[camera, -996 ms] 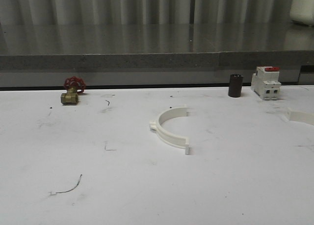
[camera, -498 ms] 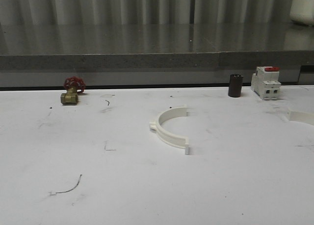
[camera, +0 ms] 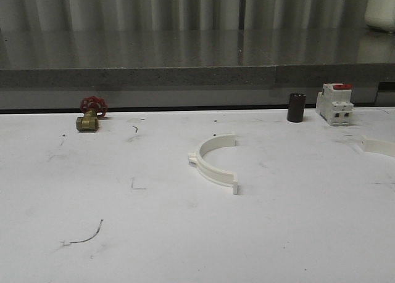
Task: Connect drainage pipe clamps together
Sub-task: 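Move the right gripper down over the other white half-ring clamp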
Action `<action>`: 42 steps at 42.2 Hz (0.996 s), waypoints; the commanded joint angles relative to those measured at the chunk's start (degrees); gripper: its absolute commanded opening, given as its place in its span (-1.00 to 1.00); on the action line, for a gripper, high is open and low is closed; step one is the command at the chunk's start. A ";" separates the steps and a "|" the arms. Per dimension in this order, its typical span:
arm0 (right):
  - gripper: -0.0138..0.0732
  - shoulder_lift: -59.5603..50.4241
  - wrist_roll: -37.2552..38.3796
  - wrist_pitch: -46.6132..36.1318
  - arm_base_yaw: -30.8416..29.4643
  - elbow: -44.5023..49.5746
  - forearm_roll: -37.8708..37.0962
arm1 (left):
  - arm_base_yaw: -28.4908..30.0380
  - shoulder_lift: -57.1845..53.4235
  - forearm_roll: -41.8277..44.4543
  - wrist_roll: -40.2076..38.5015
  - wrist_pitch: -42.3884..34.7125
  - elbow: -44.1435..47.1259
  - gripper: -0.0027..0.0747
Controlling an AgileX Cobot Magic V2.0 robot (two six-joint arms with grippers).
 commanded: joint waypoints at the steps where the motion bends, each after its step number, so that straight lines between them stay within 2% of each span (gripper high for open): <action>1: 0.37 2.59 -2.51 -3.54 -0.21 -2.95 2.54 | -0.02 -0.32 -0.62 -0.08 -4.29 -1.48 -0.23; 11: 0.37 10.47 -2.63 -7.80 -0.21 -5.22 2.55 | -0.02 -0.32 -0.62 -0.08 -4.29 -1.48 -0.23; 27: 0.36 17.01 -4.98 -14.76 -0.21 -5.31 2.31 | -0.02 -0.32 -0.62 -0.08 -4.29 -1.48 -0.23; 30: 0.27 17.32 -4.98 -14.80 -0.21 -5.44 2.31 | -0.02 -0.32 -0.62 -0.08 -4.29 -1.48 -0.23; 37: -0.12 17.78 -4.98 -14.09 -0.21 -6.08 2.31 | -0.02 -0.32 -0.62 -0.08 -4.29 -1.48 -0.23; 42: -0.28 17.78 -4.98 -13.91 -0.21 -6.08 2.31 | -0.02 -0.32 -0.62 -0.08 -4.29 -1.48 -0.23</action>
